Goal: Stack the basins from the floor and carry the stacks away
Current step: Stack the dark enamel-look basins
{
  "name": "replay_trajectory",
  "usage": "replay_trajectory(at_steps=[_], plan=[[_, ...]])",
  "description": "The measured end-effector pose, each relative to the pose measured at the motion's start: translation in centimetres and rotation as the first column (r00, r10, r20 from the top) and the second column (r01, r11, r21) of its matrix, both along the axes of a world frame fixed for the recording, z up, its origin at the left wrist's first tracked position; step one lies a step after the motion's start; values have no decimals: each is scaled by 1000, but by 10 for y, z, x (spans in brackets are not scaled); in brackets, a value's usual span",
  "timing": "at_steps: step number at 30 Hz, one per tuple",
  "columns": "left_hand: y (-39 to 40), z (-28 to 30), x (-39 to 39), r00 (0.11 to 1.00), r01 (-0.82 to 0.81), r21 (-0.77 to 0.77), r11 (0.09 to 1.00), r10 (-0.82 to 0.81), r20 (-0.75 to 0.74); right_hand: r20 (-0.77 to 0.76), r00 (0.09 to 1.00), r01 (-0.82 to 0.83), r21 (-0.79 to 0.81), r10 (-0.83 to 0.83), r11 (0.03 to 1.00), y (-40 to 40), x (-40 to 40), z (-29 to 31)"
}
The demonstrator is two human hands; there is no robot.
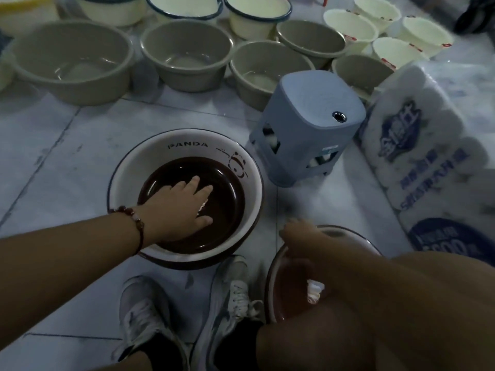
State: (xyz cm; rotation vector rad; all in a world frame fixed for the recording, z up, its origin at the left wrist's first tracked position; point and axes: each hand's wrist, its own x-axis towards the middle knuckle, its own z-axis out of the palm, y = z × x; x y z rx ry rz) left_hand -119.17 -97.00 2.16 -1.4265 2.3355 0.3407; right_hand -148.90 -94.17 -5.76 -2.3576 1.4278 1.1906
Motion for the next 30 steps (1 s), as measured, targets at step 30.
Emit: replay_trajectory(at_steps=[30], plan=[[33, 109, -181, 30, -406, 777, 480, 857, -514, 568, -670, 664, 746, -478, -46, 97, -194, 211]])
